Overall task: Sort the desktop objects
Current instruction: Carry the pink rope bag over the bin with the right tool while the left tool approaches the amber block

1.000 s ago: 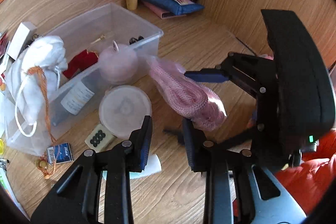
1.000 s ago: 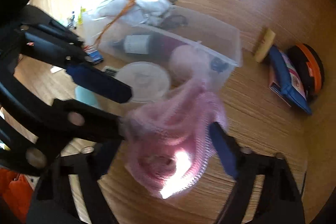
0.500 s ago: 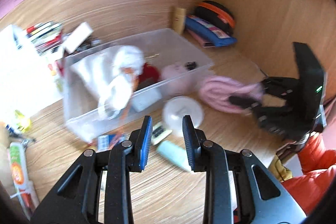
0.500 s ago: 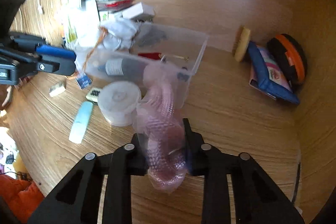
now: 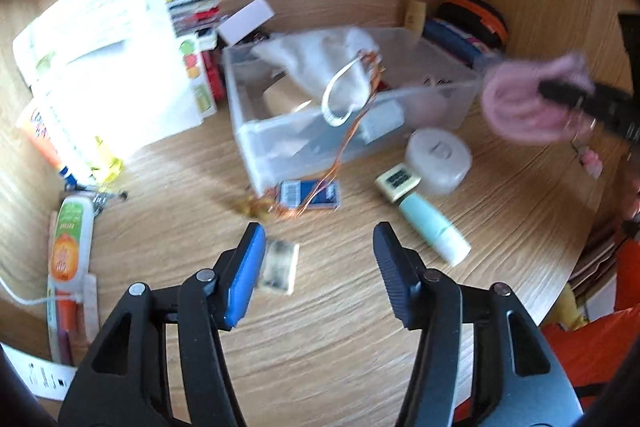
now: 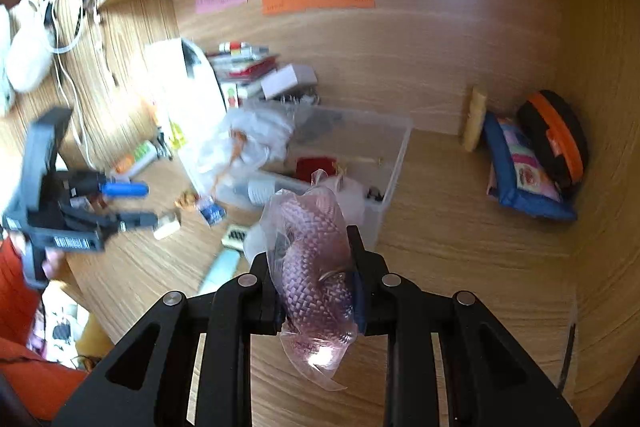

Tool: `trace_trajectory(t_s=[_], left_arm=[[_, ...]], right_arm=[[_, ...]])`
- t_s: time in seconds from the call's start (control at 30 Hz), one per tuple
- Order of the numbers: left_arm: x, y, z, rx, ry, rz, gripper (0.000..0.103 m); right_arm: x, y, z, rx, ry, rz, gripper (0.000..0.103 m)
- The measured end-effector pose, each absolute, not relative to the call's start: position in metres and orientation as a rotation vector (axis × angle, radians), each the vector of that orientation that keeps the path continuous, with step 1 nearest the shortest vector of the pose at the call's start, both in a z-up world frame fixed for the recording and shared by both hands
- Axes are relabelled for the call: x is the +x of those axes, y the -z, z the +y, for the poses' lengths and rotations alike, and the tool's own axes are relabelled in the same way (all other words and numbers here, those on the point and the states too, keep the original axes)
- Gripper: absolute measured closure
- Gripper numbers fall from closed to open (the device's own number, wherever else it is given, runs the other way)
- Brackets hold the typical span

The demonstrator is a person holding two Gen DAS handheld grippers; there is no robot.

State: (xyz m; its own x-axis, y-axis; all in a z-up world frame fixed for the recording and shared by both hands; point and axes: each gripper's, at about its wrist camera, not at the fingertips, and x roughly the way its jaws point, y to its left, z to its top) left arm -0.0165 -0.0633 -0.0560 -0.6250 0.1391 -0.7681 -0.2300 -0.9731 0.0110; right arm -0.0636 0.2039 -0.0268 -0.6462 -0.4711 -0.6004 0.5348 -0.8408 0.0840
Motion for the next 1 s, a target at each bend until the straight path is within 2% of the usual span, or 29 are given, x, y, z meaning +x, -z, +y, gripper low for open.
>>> trace_trajectory(t_s=[0.43, 0.83, 1.0], left_arm=[[-0.032, 0.102, -0.089, -1.421, -2.597, 0.089, 0.043], [-0.041, 0.111, -0.084, -1.394, -2.59, 0.155, 0.043], [-0.036, 0.111, -0.087, -1.365, -2.613, 0.146, 0.049]], right_arm=[[-0.088, -0.014, 0.194, 0.729, 2.498, 0.132, 0.081], [-0.163, 0.017, 0.152, 0.874, 2.48, 0.165, 0.08], [-0.185, 0.031, 0.136, 0.923, 2.49, 0.184, 0.08]])
